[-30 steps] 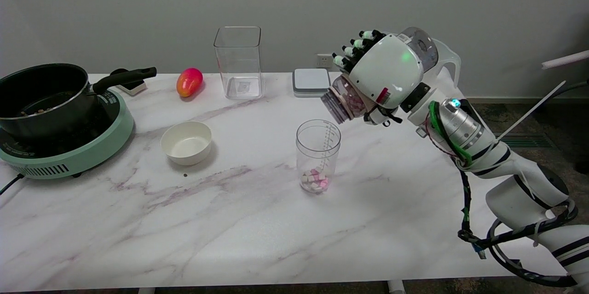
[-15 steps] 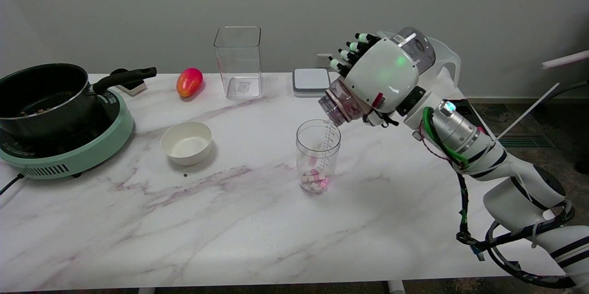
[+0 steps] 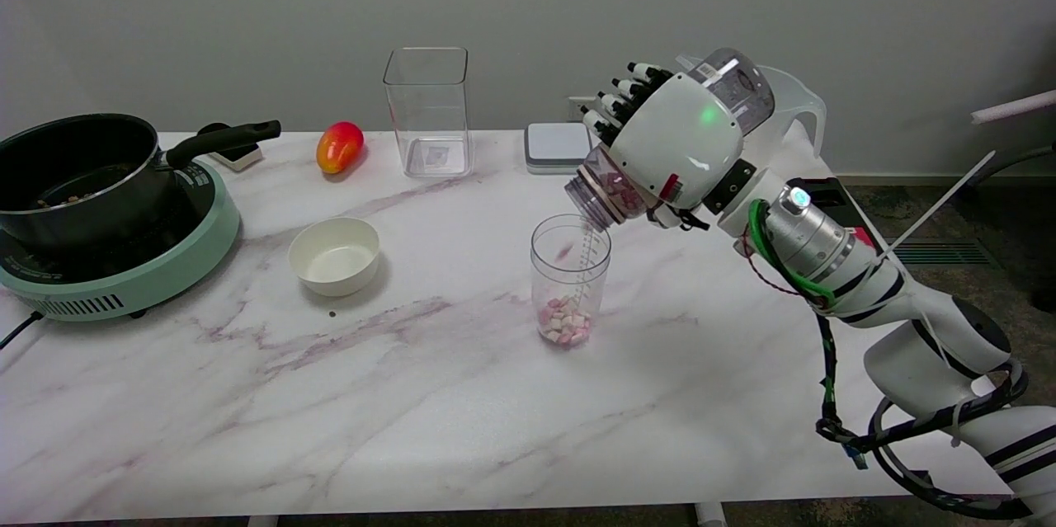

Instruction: Pour the contents of the bottle into the measuring cup.

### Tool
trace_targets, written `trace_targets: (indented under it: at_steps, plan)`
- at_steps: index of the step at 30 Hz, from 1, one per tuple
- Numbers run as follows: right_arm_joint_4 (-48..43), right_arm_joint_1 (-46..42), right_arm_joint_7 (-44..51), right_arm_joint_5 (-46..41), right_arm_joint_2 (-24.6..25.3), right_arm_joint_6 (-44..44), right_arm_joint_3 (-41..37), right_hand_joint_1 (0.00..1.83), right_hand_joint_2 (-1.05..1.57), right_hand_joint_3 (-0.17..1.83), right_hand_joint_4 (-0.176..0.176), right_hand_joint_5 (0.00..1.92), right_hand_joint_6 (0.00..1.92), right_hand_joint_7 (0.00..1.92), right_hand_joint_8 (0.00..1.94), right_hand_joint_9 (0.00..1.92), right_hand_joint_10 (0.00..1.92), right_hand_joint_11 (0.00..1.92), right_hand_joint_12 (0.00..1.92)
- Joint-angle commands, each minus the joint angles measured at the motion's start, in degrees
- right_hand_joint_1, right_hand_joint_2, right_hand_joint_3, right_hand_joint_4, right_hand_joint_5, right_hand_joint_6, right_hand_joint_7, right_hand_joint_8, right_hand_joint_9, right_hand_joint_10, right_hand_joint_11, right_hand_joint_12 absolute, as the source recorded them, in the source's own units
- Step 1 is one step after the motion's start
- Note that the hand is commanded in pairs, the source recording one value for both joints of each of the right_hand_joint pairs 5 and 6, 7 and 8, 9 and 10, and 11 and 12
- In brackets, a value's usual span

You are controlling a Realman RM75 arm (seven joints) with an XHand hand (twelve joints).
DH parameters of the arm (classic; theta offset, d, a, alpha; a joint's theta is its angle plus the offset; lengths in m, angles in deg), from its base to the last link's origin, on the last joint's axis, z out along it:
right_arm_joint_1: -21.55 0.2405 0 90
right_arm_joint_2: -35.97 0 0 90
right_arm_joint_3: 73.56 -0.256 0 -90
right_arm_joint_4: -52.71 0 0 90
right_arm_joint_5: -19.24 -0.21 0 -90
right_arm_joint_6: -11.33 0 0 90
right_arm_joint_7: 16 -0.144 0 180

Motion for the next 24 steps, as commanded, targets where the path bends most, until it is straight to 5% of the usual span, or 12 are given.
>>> trace_targets:
  at_steps: [1, 24]
  plan:
    - [-0.3, -0.1, 0.7, 1.8, 0.0, 0.0, -0.5, 1.32, 1.33, 0.29, 0.0, 1.84, 1.84, 1.8, 1.8, 1.36, 1.36, 1.27, 1.27]
    - [-1.1, 0.1, -0.4, 5.9, -0.7, 0.4, -2.2, 1.29, 1.38, 0.28, 0.0, 1.87, 1.87, 1.82, 1.82, 1.37, 1.37, 1.28, 1.28]
